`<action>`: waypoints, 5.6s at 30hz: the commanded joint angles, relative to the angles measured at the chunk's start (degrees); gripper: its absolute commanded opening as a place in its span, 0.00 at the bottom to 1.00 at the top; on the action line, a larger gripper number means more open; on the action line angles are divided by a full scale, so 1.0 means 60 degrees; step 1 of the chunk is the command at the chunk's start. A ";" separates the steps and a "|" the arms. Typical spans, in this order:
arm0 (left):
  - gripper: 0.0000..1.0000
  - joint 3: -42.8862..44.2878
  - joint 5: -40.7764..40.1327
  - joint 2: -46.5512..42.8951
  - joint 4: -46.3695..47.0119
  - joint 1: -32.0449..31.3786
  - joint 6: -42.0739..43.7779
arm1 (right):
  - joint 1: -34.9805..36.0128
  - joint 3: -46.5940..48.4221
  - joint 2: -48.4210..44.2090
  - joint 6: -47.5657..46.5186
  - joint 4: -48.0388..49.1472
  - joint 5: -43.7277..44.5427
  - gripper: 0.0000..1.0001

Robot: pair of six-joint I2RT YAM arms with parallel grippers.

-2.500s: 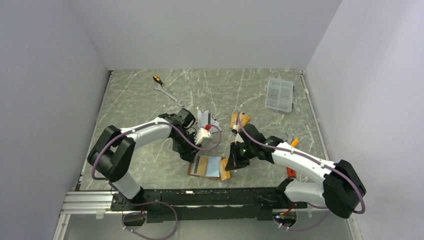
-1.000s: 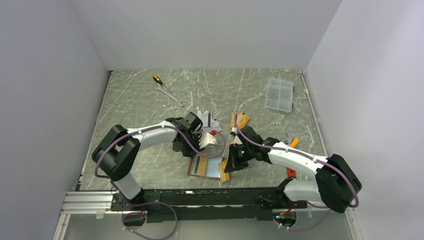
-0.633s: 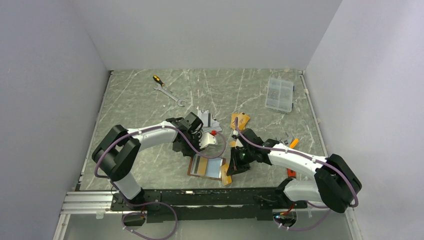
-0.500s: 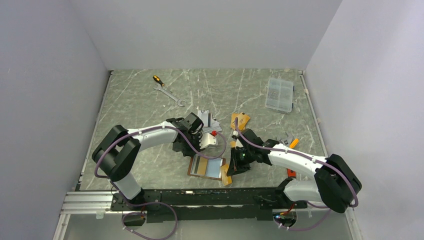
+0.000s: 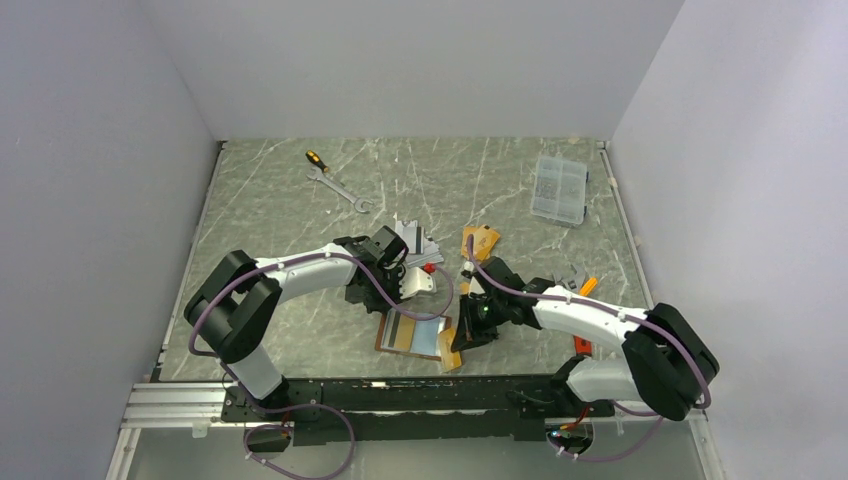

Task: Put the credit cards into the card holder
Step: Turn over the card slot in the card holder.

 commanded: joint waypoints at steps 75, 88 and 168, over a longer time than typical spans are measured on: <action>0.00 0.0277 0.0159 0.0835 -0.0836 -0.0193 0.0466 | -0.0576 -0.0563 0.0637 -0.0272 0.1397 -0.0887 0.00; 0.00 0.1006 0.1130 0.0039 -0.1549 -0.0208 0.0422 | -0.0579 -0.0265 0.1488 -0.0123 0.2319 -0.1033 0.00; 0.00 0.0729 0.0955 0.0631 0.0860 -0.1310 -0.0298 | -0.0577 -0.1196 0.0408 0.0184 0.3177 -0.1527 0.00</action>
